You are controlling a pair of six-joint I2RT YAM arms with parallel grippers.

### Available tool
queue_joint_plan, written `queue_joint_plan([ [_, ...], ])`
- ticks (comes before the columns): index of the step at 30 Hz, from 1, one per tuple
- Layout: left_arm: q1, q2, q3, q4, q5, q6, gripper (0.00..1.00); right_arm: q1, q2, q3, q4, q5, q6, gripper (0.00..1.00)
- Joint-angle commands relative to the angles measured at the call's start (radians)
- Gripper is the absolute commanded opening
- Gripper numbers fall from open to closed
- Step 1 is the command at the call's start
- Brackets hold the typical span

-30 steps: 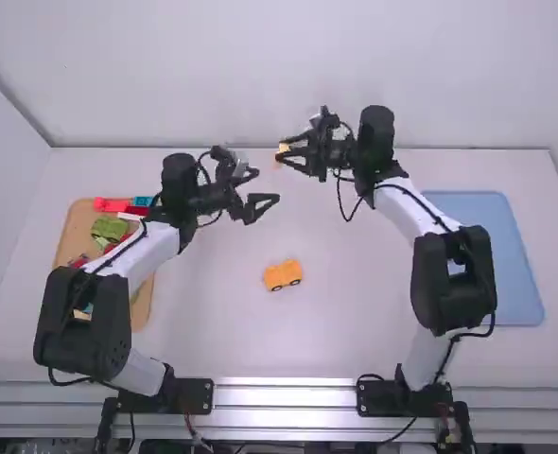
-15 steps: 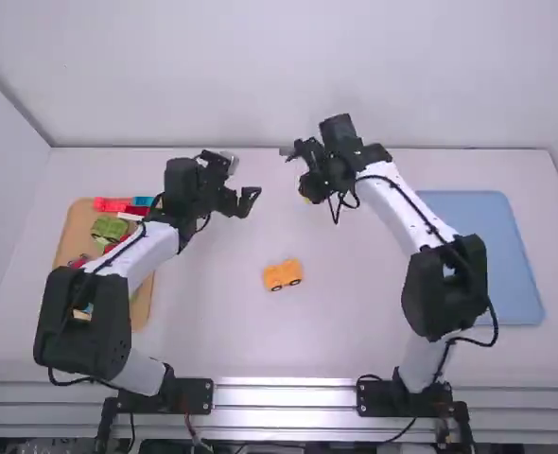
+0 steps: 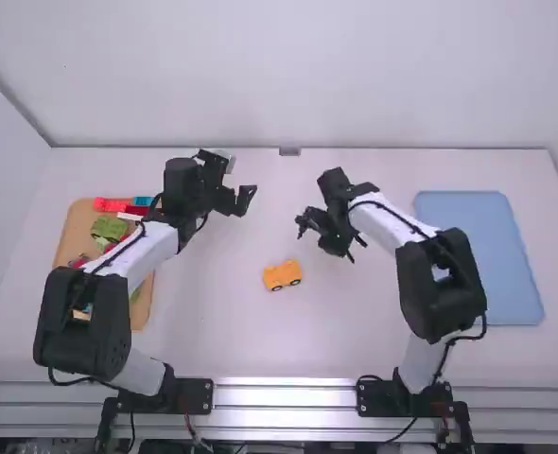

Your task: Assemble lego blocks to make yellow taxi

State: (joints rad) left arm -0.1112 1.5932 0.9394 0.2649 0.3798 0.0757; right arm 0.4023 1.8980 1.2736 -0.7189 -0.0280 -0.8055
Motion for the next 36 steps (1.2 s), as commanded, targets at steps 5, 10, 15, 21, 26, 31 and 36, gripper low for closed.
queue_joint_plan([
  [5,0.0,-0.001,-0.008,-0.004,-0.003,0.01,0.99,0.065,-0.022,-0.049,0.007,0.01,-0.153,0.01],
  [10,0.0,-0.001,-0.008,-0.022,-0.004,0.01,0.99,0.083,-0.022,-0.085,0.058,0.0,-0.179,0.03],
  [15,0.0,-0.001,-0.008,-0.029,-0.003,0.01,0.99,0.078,-0.002,-0.103,0.085,-0.028,-0.179,0.13],
  [21,0.0,-0.001,-0.008,-0.029,-0.004,0.011,0.99,0.09,0.023,-0.103,0.087,-0.03,-0.18,0.18],
  [26,0.001,-0.001,-0.008,-0.029,-0.004,0.01,0.99,0.09,0.052,-0.103,0.087,-0.031,-0.179,0.22],
  [31,0.0,-0.001,-0.008,-0.029,-0.004,0.011,0.99,0.09,0.06,-0.103,0.082,-0.027,-0.18,0.42],
  [36,0.0,-0.001,-0.008,-0.029,-0.004,0.01,0.99,0.098,0.043,-0.095,0.068,0.01,-0.179,0.98],
])
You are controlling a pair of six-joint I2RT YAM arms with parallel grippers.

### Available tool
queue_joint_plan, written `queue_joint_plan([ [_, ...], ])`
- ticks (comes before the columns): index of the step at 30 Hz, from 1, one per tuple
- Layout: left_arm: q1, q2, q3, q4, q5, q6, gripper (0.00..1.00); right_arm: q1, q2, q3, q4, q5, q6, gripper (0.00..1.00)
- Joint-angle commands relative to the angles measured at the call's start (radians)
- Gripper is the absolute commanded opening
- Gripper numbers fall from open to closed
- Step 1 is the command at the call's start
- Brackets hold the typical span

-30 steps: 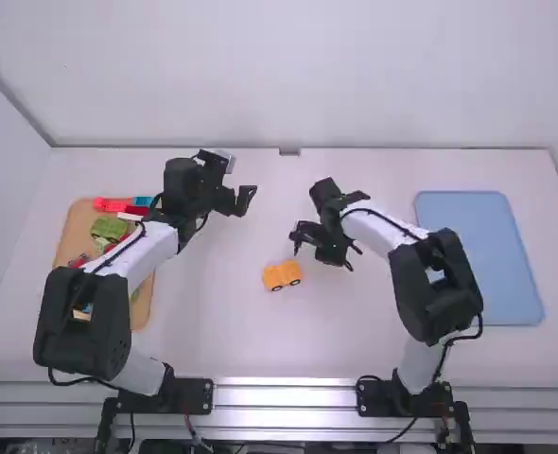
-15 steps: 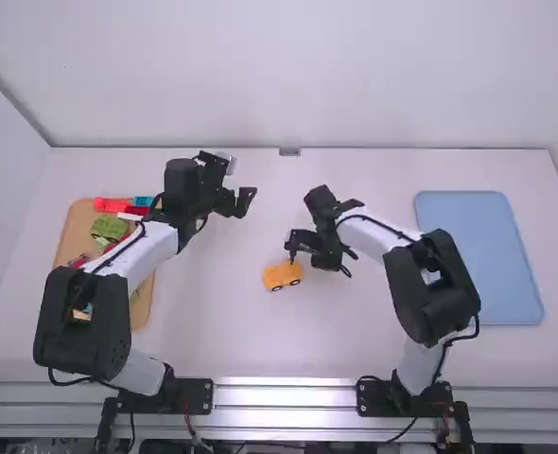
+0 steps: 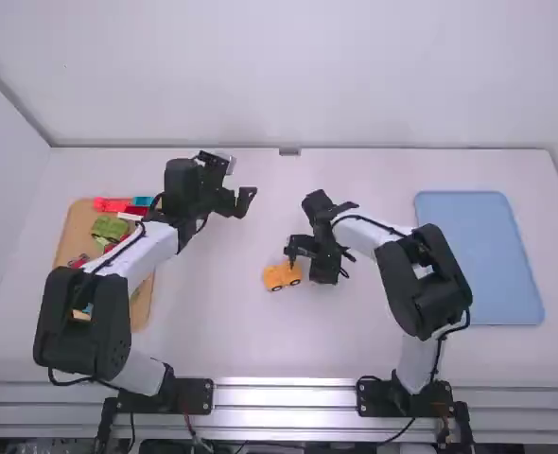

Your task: Assemble lego blocks to make yellow taxi

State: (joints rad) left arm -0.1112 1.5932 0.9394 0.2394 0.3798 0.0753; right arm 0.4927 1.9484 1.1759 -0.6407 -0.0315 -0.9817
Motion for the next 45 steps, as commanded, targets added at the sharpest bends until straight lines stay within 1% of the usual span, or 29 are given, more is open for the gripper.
queue_joint_plan([
  [1,0.0,-0.001,-0.008,-0.004,-0.004,0.011,0.99,0.013,-0.017,0.012,-0.032,0.008,-0.003,0.98],
  [6,0.0,-0.001,-0.008,-0.003,-0.004,0.011,0.99,0.01,-0.055,0.107,-0.145,-0.029,-0.003,0.98],
  [8,0.001,-0.001,-0.008,0.005,-0.005,0.011,0.99,0.01,-0.09,0.169,-0.22,-0.075,-0.023,0.98],
  [9,0.001,-0.001,-0.008,0.005,-0.005,0.011,0.99,0.01,-0.097,0.176,-0.231,-0.081,-0.028,0.99],
  [11,0.0,-0.001,-0.008,0.012,-0.003,0.01,0.99,-0.002,-0.133,0.211,-0.28,-0.12,-0.058,0.99],
  [13,0.0,-0.001,-0.008,0.012,-0.005,0.011,0.99,-0.024,-0.169,0.226,-0.294,-0.17,-0.081,0.98],
  [14,0.0,-0.001,-0.008,0.012,-0.004,0.01,0.99,-0.039,-0.185,0.225,-0.286,-0.198,-0.094,0.99],
  [16,0.0,-0.001,-0.008,0.007,-0.004,-0.028,0.99,-0.089,-0.216,0.212,-0.229,-0.33,-0.132,0.99],
  [17,0.0,-0.001,-0.008,0.003,-0.005,-0.039,0.99,-0.102,-0.219,0.209,-0.208,-0.364,-0.134,0.98],
  [18,0.0,-0.001,-0.008,-0.004,-0.004,-0.059,0.99,-0.136,-0.222,0.2,-0.16,-0.43,-0.132,0.99],
  [19,0.0,-0.001,-0.009,-0.01,-0.004,-0.061,0.99,-0.17,-0.221,0.19,-0.11,-0.46,-0.114,0.99],
  [23,0.0,-0.001,-0.008,-0.065,-0.004,-0.002,0.99,-0.251,-0.22,0.158,0.021,-0.439,-0.087,0.99],
  [25,0.0,-0.001,-0.008,-0.098,-0.002,0.053,0.99,-0.275,-0.22,0.15,0.035,-0.448,-0.074,0.99],
  [26,0.0,-0.001,-0.008,-0.126,0.021,0.105,0.99,-0.293,-0.22,0.144,0.039,-0.486,-0.062,0.99],
  [28,0.0,-0.001,-0.008,-0.14,0.06,0.154,0.99,-0.305,-0.22,0.139,0.034,-0.531,-0.063,0.98],
  [29,0.0,-0.001,-0.008,-0.163,0.137,0.239,0.99,-0.314,-0.22,0.135,0.034,-0.585,-0.063,0.99],
  [32,0.0,-0.001,-0.009,-0.206,0.246,0.348,0.99,-0.316,-0.22,0.133,0.056,-0.641,-0.062,0.99],
  [35,0.0,-0.001,-0.01,-0.248,0.318,0.427,0.99,-0.313,-0.22,0.134,0.087,-0.652,-0.062,0.99],
  [37,0.001,-0.001,-0.022,-0.262,0.37,0.481,0.99,-0.309,-0.22,0.133,0.08,-0.649,-0.063,0.98],
  [40,-0.003,-0.001,-0.065,-0.24,0.444,0.538,0.99,-0.303,-0.22,0.106,0.069,-0.615,-0.079,0.99],
  [42,-0.003,-0.001,-0.085,-0.224,0.466,0.564,0.99,-0.303,-0.22,0.081,0.069,-0.629,-0.129,0.99],
  [45,-0.001,-0.001,-0.148,-0.151,0.535,0.632,0.99,-0.304,-0.22,0.007,0.078,-0.689,-0.263,0.99],
])
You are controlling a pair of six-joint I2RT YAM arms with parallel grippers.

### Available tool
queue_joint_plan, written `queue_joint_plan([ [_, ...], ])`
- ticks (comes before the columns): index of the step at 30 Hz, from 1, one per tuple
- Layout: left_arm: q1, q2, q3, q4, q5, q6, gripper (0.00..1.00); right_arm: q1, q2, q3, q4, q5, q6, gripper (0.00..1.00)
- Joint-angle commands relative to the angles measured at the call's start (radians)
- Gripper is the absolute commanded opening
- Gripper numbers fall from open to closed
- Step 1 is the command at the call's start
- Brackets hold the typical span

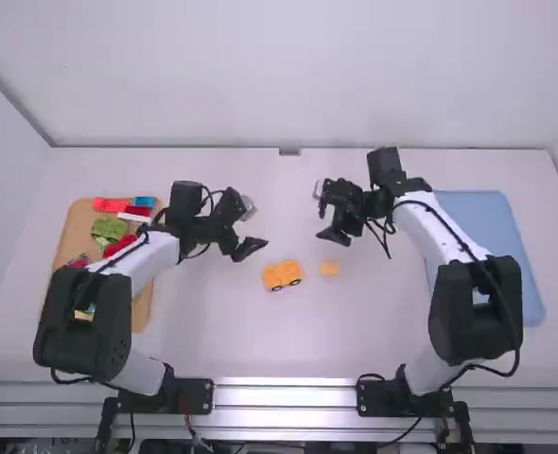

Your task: Assemble lego blocks to make yellow taxi

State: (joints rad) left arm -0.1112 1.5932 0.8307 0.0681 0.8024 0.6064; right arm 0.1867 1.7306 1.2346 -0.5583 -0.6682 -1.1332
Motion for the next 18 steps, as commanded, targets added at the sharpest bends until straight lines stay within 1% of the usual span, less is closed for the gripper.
queue_joint_plan([
  [1,-0.005,-0.001,-0.063,0.051,0.14,0.122,0.99,0.0,-0.003,-0.077,0.009,-0.065,-0.141,0.99],
  [4,-0.006,-0.001,-0.158,0.194,0.216,0.161,0.99,-0.027,-0.003,-0.171,0.092,-0.107,-0.173,0.99],
  [5,-0.007,-0.001,-0.163,0.201,0.217,0.161,0.99,-0.029,-0.003,-0.175,0.096,-0.11,-0.174,0.98],
  [8,-0.006,0.013,-0.225,0.362,0.22,0.02,0.99,-0.066,-0.003,-0.259,0.183,-0.187,-0.174,0.99],
  [10,-0.006,0.028,-0.236,0.41,0.232,-0.021,0.99,-0.08,-0.003,-0.288,0.215,-0.224,-0.174,0.98],
  [12,-0.007,0.064,-0.247,0.46,0.245,-0.034,0.99,-0.113,-0.003,-0.337,0.248,-0.261,-0.185,0.99],
  [14,-0.011,0.083,-0.246,0.472,0.245,-0.034,0.99,-0.123,-0.002,-0.353,0.26,-0.268,-0.185,0.99],
  [16,-0.026,0.136,-0.246,0.521,0.245,-0.034,0.99,-0.137,0.011,-0.392,0.275,-0.275,-0.252,0.99],
  [18,-0.033,0.162,-0.246,0.549,0.245,-0.035,0.99,-0.144,0.035,-0.407,0.293,-0.283,-0.273,0.99],
])
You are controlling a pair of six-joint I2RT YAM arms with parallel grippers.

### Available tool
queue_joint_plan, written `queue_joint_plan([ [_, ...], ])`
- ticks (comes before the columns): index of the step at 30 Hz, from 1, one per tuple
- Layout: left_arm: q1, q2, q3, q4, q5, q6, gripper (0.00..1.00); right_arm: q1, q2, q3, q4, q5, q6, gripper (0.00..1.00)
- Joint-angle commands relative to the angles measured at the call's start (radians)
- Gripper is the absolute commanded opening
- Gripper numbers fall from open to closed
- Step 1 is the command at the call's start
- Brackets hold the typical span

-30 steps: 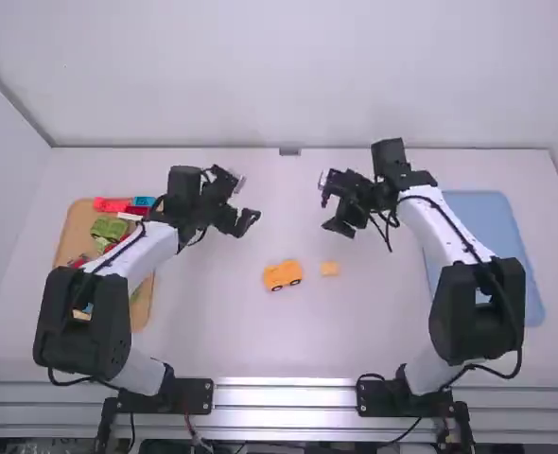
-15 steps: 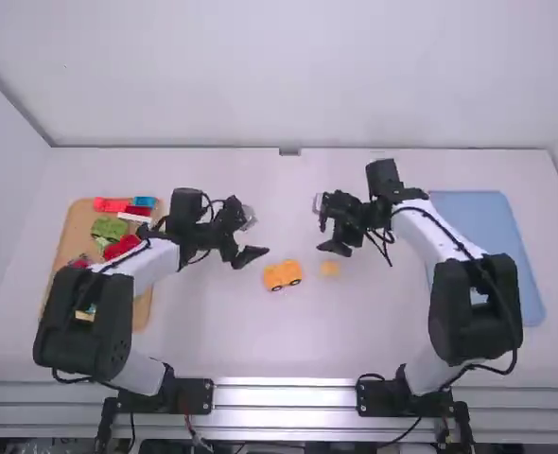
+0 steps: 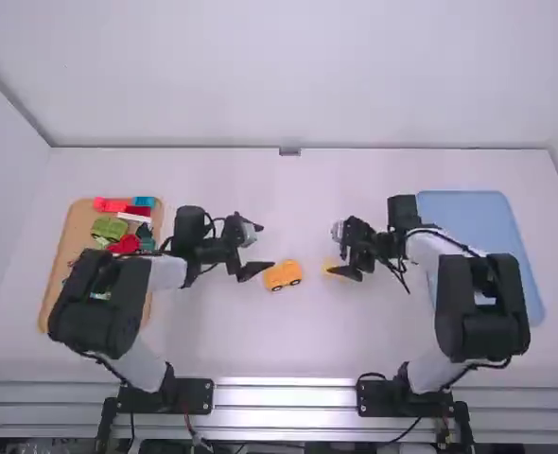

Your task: Assemble lego blocks to make yellow taxi

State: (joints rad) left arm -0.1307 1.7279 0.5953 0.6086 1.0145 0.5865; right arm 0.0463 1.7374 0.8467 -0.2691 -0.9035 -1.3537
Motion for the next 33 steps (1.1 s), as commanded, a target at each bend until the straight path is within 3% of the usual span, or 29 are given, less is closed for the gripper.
queue_joint_plan([
  [1,-0.018,0.044,-0.011,0.03,0.033,-0.015,0.99,-0.01,0.057,-0.024,0.029,-0.059,-0.046,0.99],
  [5,-0.038,0.068,-0.011,0.061,0.047,-0.014,0.99,-0.038,0.184,0.015,0.049,-0.112,-0.069,0.99],
  [12,-0.047,0.068,-0.011,0.04,0.044,-0.022,0.99,-0.081,0.362,0.128,-0.105,-0.222,-0.322,0.99],
  [15,-0.051,0.068,-0.011,0.035,0.044,-0.022,0.99,-0.081,0.41,0.16,-0.117,-0.226,-0.326,0.98],
  [18,-0.053,0.068,-0.011,0.034,0.043,-0.022,0.99,-0.07,0.449,0.2,-0.169,-0.223,-0.363,0.81],
  [23,-0.053,0.068,-0.011,0.016,0.043,-0.022,0.99,-0.043,0.453,0.194,-0.179,-0.163,-0.404,0.61],
  [33,-0.053,0.068,-0.011,-0.066,-0.038,-0.014,0.99,-0.052,0.453,0.186,-0.184,-0.098,-0.375,0.61],
])
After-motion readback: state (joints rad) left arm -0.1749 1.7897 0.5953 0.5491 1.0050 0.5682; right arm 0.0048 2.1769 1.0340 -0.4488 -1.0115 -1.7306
